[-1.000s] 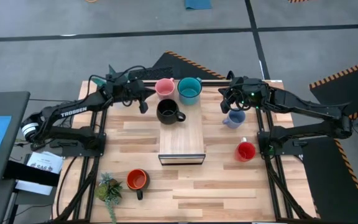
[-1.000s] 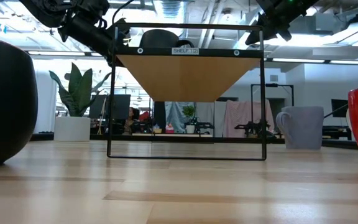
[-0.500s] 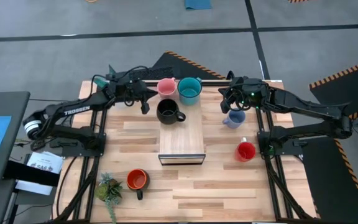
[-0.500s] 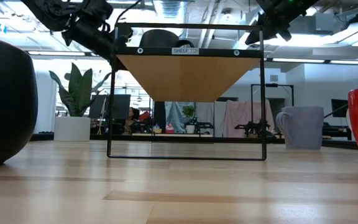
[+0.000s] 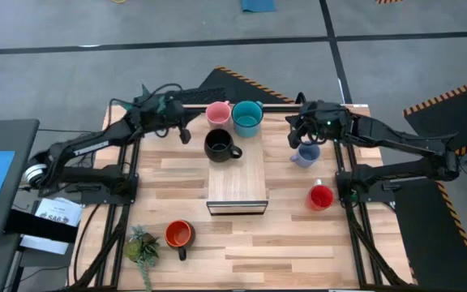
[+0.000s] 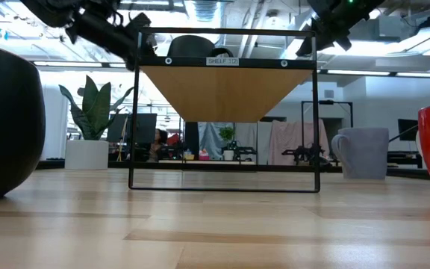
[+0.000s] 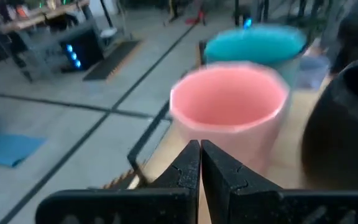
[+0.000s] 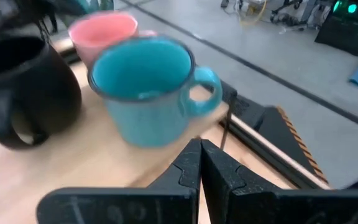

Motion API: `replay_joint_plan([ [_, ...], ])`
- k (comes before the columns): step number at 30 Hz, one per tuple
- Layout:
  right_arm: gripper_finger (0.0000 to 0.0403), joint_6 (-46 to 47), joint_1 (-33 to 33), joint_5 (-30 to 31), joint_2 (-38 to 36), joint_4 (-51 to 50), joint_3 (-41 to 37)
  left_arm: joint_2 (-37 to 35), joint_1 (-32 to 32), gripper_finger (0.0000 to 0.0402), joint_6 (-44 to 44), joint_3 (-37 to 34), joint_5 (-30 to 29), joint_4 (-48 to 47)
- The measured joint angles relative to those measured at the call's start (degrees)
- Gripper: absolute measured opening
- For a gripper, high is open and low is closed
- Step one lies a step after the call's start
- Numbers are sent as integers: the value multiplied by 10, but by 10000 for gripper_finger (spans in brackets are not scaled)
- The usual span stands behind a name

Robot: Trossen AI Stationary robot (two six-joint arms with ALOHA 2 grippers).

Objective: Place coffee mugs
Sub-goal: Put the purple mug on the shelf

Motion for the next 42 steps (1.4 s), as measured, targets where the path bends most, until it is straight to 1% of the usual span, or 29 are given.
replay_joint_plan([
  [2,33,0,0,-1,0,-26,0,-28,-3,0,-13,0,27,-19],
  [4,33,0,3,-8,0,-55,0,-55,-11,0,-31,-5,80,-26],
  [6,33,0,11,-25,0,-82,0,-86,-27,0,-43,-25,130,-8],
  [8,33,3,21,-46,0,-110,0,-116,-48,0,-54,-50,143,15],
  [13,38,41,50,-51,0,-184,0,-186,-109,0,-77,-131,115,90],
  [17,66,97,65,-52,0,-227,0,-219,-147,0,-100,-182,104,150],
  [19,91,124,70,-61,6,-251,0,-228,-161,0,-100,-195,103,162],
  [23,159,168,72,-67,32,-296,-8,-236,-173,0,-90,-197,99,164],
  [27,222,174,67,-81,81,-297,-22,-241,-176,0,-91,-197,102,163],
  [30,250,157,60,-86,122,-291,-22,-243,-175,0,-91,-197,103,159],
  [35,260,135,44,-96,182,-294,-22,-243,-175,0,-91,-197,103,157],
  [42,260,102,37,-98,238,-323,-21,-243,-175,0,-86,-197,103,152],
])
